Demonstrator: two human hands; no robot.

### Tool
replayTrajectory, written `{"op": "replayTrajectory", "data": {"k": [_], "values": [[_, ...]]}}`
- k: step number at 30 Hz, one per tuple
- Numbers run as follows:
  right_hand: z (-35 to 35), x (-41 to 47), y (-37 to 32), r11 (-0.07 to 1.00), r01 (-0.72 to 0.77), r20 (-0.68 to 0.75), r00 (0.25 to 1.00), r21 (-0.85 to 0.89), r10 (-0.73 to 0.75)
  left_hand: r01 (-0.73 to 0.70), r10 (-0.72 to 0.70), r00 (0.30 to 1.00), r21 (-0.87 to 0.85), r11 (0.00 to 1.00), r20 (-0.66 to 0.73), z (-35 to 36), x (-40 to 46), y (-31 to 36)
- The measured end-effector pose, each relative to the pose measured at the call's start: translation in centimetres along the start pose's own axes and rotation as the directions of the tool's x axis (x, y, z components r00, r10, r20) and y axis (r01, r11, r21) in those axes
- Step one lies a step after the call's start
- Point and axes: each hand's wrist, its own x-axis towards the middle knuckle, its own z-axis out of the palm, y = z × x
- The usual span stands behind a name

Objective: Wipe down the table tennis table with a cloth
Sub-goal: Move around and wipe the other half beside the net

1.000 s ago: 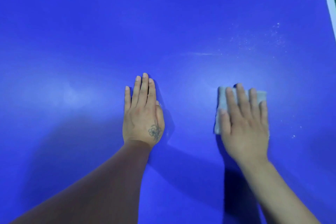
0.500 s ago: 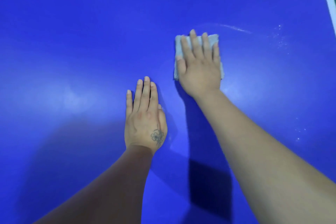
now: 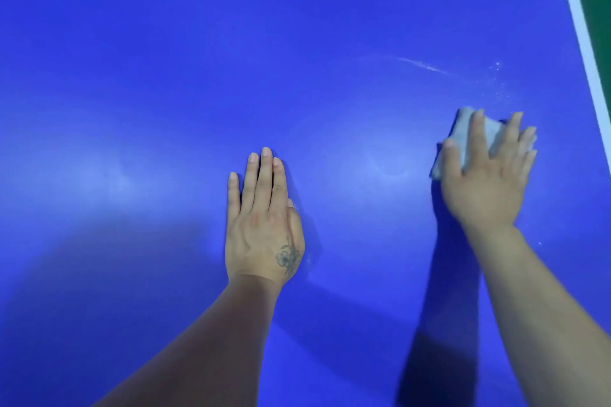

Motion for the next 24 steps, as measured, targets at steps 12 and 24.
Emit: {"op": "replayTrajectory", "data": {"k": [12, 24], "values": [[1.4, 11.3, -14.3, 0.960, 0.280, 0.089, 0.956, -0.009, -0.278, -0.010, 0.010, 1.000, 0.007, 1.000, 0.004, 0.0, 0.0, 0.1], [2.6, -4.0, -10.4, 0.898, 0.439, -0.018, 0.898, 0.012, -0.439, 0.004, -0.017, 0.997, -0.169, 0.986, -0.075, -1.1, 0.1, -0.5]]}}
